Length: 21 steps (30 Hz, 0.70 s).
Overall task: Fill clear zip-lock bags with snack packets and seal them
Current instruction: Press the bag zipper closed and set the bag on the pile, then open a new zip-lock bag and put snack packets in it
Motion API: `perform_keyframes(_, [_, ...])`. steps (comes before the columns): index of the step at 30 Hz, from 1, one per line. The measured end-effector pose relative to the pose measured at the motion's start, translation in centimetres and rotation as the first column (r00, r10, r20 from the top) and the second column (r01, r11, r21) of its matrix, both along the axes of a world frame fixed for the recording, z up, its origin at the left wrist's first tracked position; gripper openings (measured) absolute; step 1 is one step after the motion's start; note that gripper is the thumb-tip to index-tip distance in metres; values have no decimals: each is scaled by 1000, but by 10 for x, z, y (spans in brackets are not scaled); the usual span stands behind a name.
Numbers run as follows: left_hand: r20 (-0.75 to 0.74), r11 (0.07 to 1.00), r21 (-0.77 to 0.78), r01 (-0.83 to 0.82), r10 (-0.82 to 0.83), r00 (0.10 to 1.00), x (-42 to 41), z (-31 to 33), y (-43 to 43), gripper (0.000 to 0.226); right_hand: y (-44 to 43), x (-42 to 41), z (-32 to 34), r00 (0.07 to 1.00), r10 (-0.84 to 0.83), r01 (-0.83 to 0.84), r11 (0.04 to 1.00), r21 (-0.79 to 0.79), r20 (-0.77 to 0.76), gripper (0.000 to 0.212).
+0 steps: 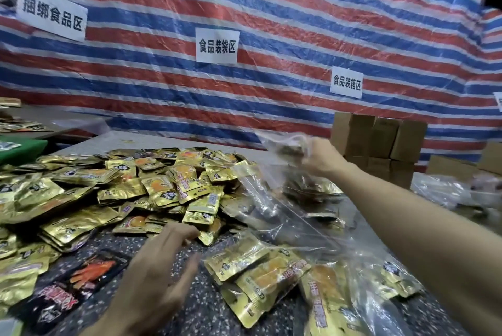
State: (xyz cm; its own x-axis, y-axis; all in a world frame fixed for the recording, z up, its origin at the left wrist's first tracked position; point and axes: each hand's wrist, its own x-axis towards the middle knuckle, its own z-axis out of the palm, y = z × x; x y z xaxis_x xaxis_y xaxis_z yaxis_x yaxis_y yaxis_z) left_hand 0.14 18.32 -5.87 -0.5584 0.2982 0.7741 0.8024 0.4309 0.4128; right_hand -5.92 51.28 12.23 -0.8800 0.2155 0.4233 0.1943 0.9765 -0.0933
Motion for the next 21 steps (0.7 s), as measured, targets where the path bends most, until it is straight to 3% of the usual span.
perform_keyframes(2, [11,1000,5,-2,2,1000,-1,-1,-1,29,5,-2,-13,961,-71,82,996,-30,266,49])
perform_keyframes(5, [58,999,40,8,-10,998,-3,-3,-1,27,9,2,-11,959,-36,95,975,-199,282,37])
perform_keyframes(9, [102,998,66,5,-12,995,-3,-3,-1,22,12,9,7,949,-18,88,974,-209,314,61])
perform_keyframes(11, [112,998,66,6,-13,994,-3,-3,-1,21,0,13,9,976,15,25,983,-181,216,63])
perform_keyframes(13, [103,999,49,0,-5,995,-1,-1,-1,21,-28,21,2,998,6,-10,998,-57,-58,60])
perform_keyframes(15, [93,1000,25,-10,7,996,-1,-1,-1,20,-69,34,-19,908,150,-170,985,-17,-392,46])
perform_keyframes(16, [93,1000,12,-17,16,996,-1,-2,-1,21,-93,42,-33,839,238,-287,958,-25,-489,39])
perform_keyframes(18, [83,999,-24,-37,39,996,-1,-3,-3,24,-135,57,-62,760,361,-477,874,-87,-541,29])
perform_keyframes(21, [61,995,-69,-69,73,995,0,-4,-7,28,-176,74,-108,742,428,-604,760,-239,-515,19])
